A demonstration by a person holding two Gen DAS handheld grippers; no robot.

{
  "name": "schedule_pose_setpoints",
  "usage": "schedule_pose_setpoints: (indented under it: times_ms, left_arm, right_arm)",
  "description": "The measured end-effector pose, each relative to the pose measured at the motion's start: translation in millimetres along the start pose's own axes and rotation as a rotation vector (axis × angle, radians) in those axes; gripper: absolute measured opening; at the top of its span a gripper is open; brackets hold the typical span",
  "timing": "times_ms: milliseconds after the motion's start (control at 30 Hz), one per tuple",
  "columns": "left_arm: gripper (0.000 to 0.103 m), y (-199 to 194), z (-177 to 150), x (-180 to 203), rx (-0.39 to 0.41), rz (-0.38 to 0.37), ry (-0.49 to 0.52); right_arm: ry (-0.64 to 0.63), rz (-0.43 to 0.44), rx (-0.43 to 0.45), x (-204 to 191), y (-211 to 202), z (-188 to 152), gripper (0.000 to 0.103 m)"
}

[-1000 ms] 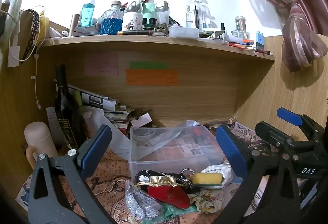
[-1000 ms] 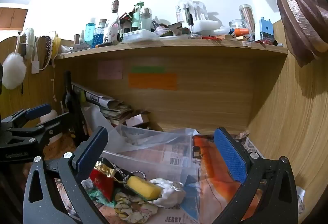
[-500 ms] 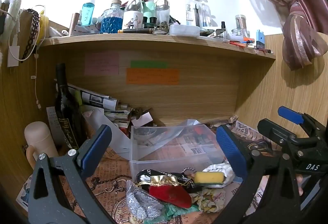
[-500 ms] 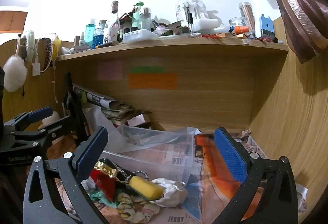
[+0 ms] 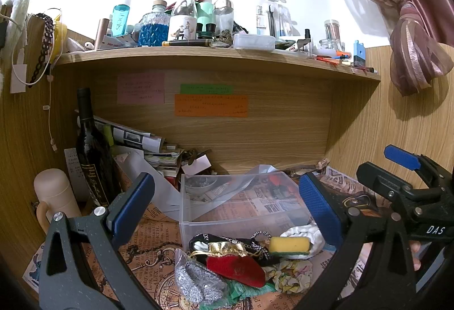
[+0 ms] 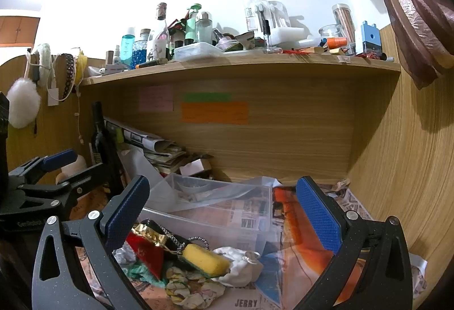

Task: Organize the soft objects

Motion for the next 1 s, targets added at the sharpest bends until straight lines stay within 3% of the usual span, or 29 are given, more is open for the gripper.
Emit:
schedule_pose_setpoints:
  times_ms: [1000]
  left_arm:
    - [0.103,0.1,-1.7,-1.8,0.003,0.002,0.003]
  right_arm:
    - [0.006,0.007,0.003,-3.5,-2.9,0.7,0.103]
Point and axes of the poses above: each gripper's, at about its wrist camera, not at the fingertips, and y roughly the way its jaws point, x to its right, z to its top, the point moved 8 cm from there along y, roughly the way its jaws point
